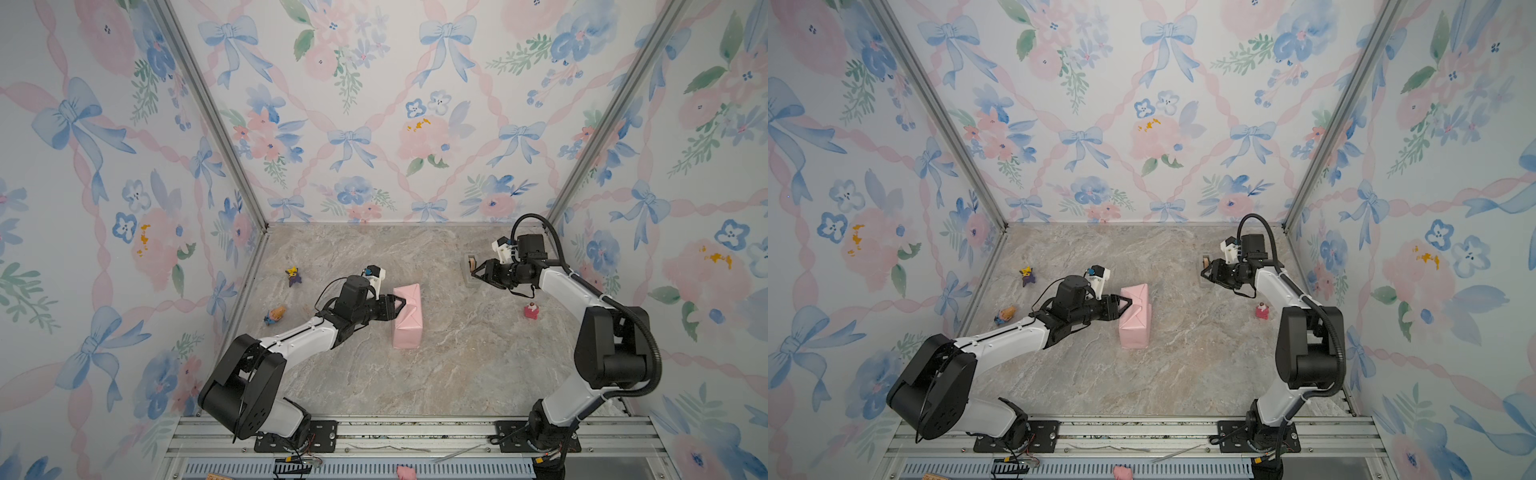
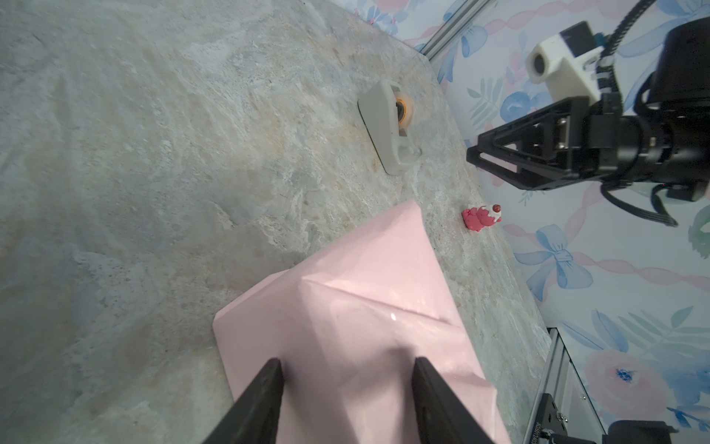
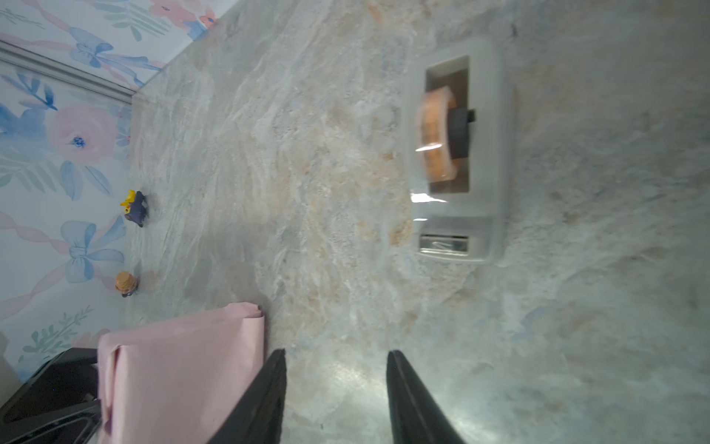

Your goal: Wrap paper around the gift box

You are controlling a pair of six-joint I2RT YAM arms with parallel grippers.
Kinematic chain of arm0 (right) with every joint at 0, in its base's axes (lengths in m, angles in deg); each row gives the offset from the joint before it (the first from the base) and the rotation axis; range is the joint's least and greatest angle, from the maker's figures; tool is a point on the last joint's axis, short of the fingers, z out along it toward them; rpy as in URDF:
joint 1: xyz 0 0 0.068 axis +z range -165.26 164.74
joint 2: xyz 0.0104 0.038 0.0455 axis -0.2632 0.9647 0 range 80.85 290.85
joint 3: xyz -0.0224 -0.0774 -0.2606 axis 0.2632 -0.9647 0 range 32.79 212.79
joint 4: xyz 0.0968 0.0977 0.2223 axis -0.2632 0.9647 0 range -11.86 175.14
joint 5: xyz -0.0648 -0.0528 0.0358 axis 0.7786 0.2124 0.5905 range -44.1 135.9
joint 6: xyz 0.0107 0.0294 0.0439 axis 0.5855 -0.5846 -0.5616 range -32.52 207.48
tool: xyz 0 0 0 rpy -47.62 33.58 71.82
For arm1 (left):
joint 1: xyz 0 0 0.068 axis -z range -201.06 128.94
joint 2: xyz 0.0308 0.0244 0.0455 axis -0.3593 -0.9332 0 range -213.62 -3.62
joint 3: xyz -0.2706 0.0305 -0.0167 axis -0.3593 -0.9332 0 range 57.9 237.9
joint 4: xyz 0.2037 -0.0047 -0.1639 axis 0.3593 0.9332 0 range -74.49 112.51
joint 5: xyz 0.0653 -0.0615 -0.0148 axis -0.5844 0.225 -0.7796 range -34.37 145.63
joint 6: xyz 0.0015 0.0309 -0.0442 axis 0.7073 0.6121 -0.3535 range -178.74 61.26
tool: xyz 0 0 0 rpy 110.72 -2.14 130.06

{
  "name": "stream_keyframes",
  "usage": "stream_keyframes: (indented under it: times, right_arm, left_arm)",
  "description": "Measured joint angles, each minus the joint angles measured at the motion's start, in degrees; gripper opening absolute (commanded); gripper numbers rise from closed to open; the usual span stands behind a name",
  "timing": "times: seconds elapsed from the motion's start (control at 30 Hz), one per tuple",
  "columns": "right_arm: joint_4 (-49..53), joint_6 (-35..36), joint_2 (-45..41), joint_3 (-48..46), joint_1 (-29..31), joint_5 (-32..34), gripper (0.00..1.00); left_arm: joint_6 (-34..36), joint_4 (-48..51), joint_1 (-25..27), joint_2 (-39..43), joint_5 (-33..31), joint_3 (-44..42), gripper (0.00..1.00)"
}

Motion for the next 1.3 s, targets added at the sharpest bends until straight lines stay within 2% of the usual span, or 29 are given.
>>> stream_keyframes:
  times: [0.17, 0.3, 0.63, 0.87, 1.1, 1.3]
  right_arm:
    - [2.14, 5.99, 11.47, 7.67, -3.91, -4.26, 0.42]
    - [2.95, 8.94, 16.0, 12.61, -4.74, -7.08, 0.41]
    - [5.86, 13.16, 20.94, 17.33, -5.86, -14.23, 0.38]
    - [8.68, 14.75, 23.91, 19.39, -5.86, -16.26, 0.38]
    - [10.47, 15.69, 27.28, 23.96, -5.88, -19.63, 0.34]
    - [14.58, 17.42, 29.35, 27.1, -5.88, -21.22, 0.35]
  left_arm:
    - [0.0, 0.02, 0.13, -0.04, -0.5, 0.15, 0.56]
    - [-0.02, 0.11, 0.13, -0.04, -0.98, 0.28, 0.56]
    - [-0.02, 0.72, 0.13, -0.37, -1.57, 0.98, 0.56]
    - [0.0, 0.72, 0.13, -0.52, -1.97, 1.14, 0.56]
    - [0.02, 0.7, 0.13, -0.52, -2.38, 1.14, 0.56]
    - [0.24, 0.7, 0.13, -0.52, -2.43, 1.14, 0.56]
